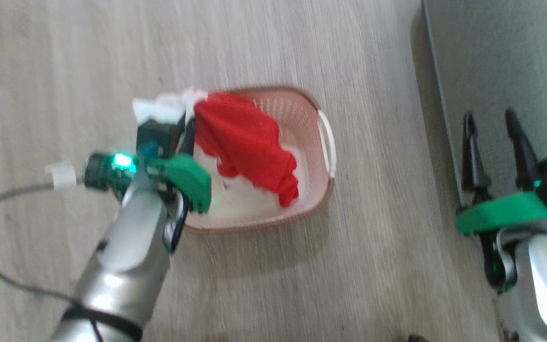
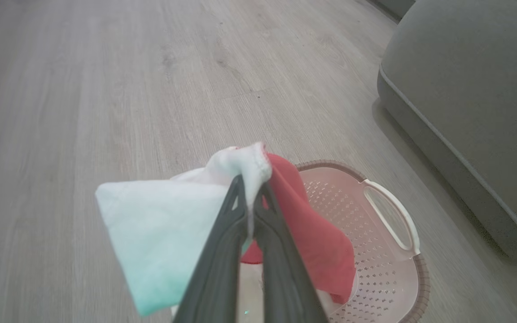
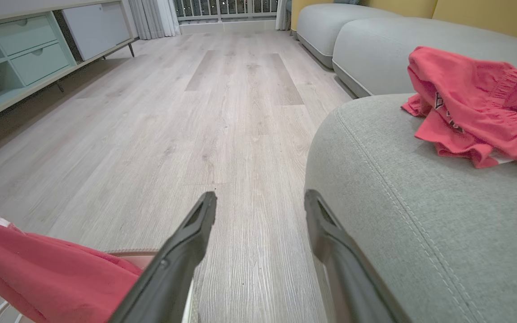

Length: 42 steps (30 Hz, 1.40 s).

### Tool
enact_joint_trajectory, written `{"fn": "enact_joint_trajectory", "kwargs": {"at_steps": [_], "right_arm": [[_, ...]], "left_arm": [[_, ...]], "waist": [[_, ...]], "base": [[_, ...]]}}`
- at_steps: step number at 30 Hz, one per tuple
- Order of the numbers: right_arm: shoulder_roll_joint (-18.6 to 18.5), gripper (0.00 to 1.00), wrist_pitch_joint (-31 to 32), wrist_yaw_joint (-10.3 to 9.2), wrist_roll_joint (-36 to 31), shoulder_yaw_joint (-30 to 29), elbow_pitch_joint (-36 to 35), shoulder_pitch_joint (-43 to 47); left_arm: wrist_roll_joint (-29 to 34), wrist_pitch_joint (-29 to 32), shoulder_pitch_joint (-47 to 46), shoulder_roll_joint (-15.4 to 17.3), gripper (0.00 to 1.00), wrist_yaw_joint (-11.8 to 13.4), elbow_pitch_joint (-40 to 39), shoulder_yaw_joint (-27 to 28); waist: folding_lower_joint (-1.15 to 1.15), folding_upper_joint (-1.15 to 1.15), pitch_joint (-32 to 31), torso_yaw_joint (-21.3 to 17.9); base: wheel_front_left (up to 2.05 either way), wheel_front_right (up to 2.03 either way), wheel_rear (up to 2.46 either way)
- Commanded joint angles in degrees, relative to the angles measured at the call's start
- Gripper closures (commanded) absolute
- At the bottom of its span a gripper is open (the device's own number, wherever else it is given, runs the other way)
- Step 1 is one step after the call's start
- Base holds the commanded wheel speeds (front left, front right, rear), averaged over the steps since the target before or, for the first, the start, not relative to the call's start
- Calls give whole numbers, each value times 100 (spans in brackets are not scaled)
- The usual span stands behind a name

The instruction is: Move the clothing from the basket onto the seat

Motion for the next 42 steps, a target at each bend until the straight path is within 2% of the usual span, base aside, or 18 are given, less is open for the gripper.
{"fn": "enact_joint_trajectory", "kwargs": {"at_steps": [1, 10, 19, 26, 42], "right_arm": [[-128, 0, -36, -1, -55, 99, -96, 240], [-296, 0, -36, -1, -183, 221, 61, 845], [-313, 0, -36, -1, -193, 501, 177, 1092], [-312, 0, -36, -1, -169, 697, 214, 1086], [-270, 0, -36, -1, -134, 754, 239, 1060]], "left_arm": [[-47, -72, 271, 129, 100, 65, -374, 228], [-233, -73, 1605, 487, 100, 289, -1741, 815], [-380, -73, 2358, 755, 100, 379, -2225, 1113], [-413, 8, 2598, 898, 100, 490, -2517, 1184], [-420, 163, 2665, 973, 100, 596, -2834, 1080]], "waist": [[1, -1, -937, 432], [1, -1, -1990, 699], [1, -1, -2497, 701], [1, -1, -2563, 675], [1, -1, -2518, 671]], "base": [[0, 0, 0], [0, 0, 0], [0, 0, 0], [0, 0, 0], [0, 0, 0]]}}
